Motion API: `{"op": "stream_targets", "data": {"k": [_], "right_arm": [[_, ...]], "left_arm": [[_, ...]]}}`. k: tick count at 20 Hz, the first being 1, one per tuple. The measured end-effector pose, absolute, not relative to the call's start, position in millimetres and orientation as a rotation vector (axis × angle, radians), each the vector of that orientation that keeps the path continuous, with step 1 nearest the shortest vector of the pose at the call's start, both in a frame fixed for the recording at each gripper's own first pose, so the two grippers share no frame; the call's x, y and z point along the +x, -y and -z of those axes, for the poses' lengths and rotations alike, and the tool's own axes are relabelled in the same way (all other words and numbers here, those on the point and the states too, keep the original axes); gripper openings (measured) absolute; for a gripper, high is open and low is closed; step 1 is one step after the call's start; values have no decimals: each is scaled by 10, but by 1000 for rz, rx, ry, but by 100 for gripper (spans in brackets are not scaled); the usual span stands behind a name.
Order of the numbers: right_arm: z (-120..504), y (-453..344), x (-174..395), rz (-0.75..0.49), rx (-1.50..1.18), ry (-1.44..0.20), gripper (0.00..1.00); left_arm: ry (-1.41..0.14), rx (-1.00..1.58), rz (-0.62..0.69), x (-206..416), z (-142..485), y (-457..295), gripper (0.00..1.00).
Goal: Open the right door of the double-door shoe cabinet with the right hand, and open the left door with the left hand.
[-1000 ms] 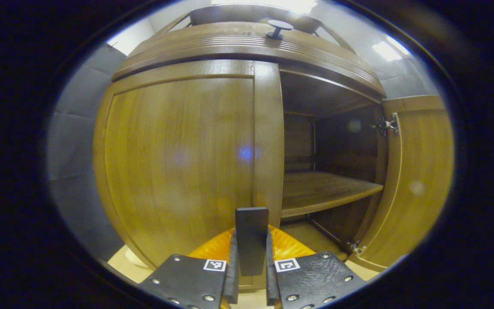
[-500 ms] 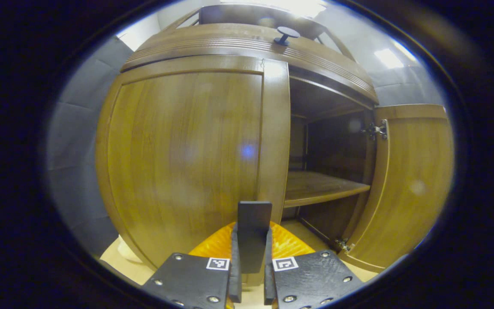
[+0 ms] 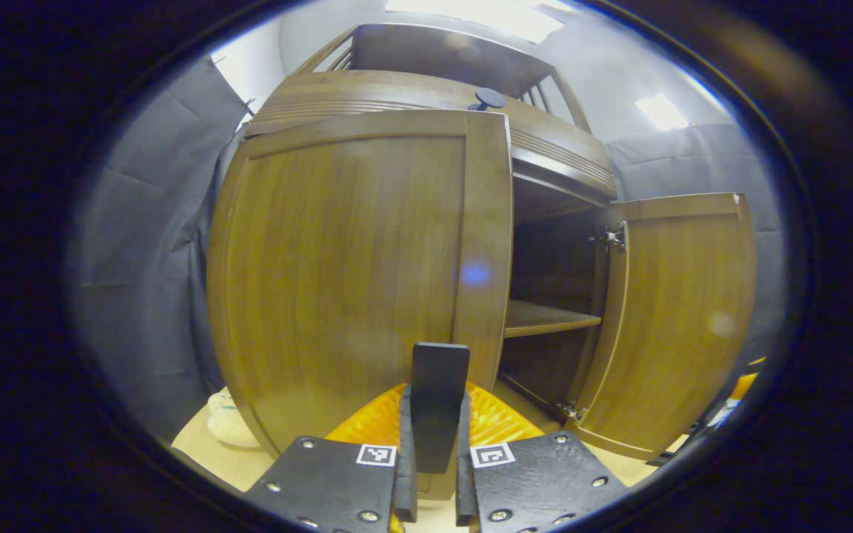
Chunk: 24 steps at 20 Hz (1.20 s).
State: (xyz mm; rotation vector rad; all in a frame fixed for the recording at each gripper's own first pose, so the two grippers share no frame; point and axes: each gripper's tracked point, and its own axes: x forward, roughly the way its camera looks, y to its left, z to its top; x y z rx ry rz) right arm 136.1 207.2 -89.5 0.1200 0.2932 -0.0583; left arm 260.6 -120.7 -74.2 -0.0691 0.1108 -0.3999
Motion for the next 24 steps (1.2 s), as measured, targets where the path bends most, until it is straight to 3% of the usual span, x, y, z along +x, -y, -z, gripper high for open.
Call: {"op": "stream_targets", "data": {"k": [1,3,11,18,21,23,24], "right_arm": [[912,-2100,1387,49,128,-296,94],[938,-2199,1438,30,144,-304,94],[1013,-2487,1568,-45,128,-329,92],[1076,-2718,1631,-95,118,-349,94],[1115,-2868,1677,-124,118,-355,94],[1138,-2990,1701,-149,118,-360,94],[1141,-3053,1707,-162,119,-363,92]], "left_arm": [[-113,-66,401,2548,735,1163,29],[-117,-63,403,2452,715,1097,15],[-116,-83,379,2071,670,692,15],[-98,-94,342,1778,650,264,28],[-95,-66,319,1672,592,76,14],[-92,-43,303,1659,605,-14,17],[-94,-45,291,1613,618,-95,11]]}}
